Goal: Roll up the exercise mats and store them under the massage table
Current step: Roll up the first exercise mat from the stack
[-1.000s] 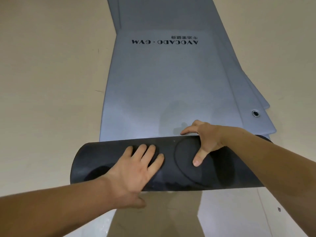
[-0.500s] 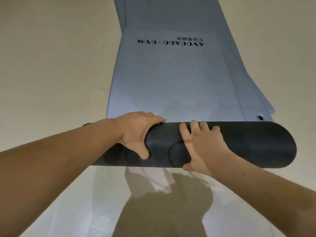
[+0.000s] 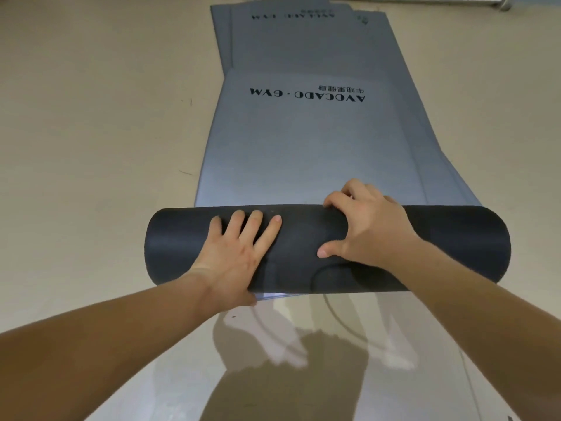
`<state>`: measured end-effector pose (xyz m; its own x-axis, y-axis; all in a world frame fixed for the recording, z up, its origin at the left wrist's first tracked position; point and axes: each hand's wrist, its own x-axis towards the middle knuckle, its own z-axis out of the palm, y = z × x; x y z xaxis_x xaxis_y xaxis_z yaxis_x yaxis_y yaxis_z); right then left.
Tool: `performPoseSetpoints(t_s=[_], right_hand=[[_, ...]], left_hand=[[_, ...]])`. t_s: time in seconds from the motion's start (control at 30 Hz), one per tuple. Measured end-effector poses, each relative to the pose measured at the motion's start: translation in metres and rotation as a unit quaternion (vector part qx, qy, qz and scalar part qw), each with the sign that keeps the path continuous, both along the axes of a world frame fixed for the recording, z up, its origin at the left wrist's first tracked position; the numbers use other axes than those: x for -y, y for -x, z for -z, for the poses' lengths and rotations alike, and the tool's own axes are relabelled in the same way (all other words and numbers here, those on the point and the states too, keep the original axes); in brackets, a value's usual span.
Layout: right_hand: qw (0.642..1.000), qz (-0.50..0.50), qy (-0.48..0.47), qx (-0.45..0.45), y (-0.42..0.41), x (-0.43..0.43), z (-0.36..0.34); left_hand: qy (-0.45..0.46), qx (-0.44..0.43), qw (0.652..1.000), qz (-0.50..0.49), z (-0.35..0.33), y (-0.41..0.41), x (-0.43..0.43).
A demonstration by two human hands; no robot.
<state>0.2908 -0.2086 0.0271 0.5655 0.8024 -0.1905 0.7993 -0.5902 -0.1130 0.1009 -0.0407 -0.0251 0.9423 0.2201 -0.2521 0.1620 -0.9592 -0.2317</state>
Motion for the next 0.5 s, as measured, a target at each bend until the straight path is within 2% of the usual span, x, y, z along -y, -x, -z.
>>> performPoseSetpoints(t_s=[0.07,0.1,0.2,0.27,0.33,0.4,0.5], right_hand=[[0.990,-0.026,-0.087,0.105,0.013,0.009,0.011],[0.988,-0.040,-0.089,0.123,0.020,0.012,0.016],[0.988,-0.064,0.094,0.108,0.046,0.013,0.029],[0.978,-0.062,0.160,0.117,0.051,0.015,0.042],[0.978,-0.064,0.141,0.138,0.044,0.015,0.044],[0.983,-0.070,0.075,0.151,0.028,0.013,0.045],[0.985,-0.103,0.032,0.134,0.012,0.012,0.042]], left_hand=[[0.009,-0.005,1.000,-0.020,0.004,-0.012,-0.006],[0.013,-0.008,1.000,-0.026,0.005,-0.017,-0.007],[0.026,-0.024,0.999,-0.032,0.009,-0.025,-0.015],[0.048,-0.036,0.998,-0.027,0.010,-0.029,-0.019],[0.074,-0.041,0.996,-0.019,0.007,-0.033,-0.024],[0.091,-0.043,0.995,-0.016,0.000,-0.036,-0.030],[0.114,-0.040,0.993,-0.018,-0.012,-0.041,-0.034]])
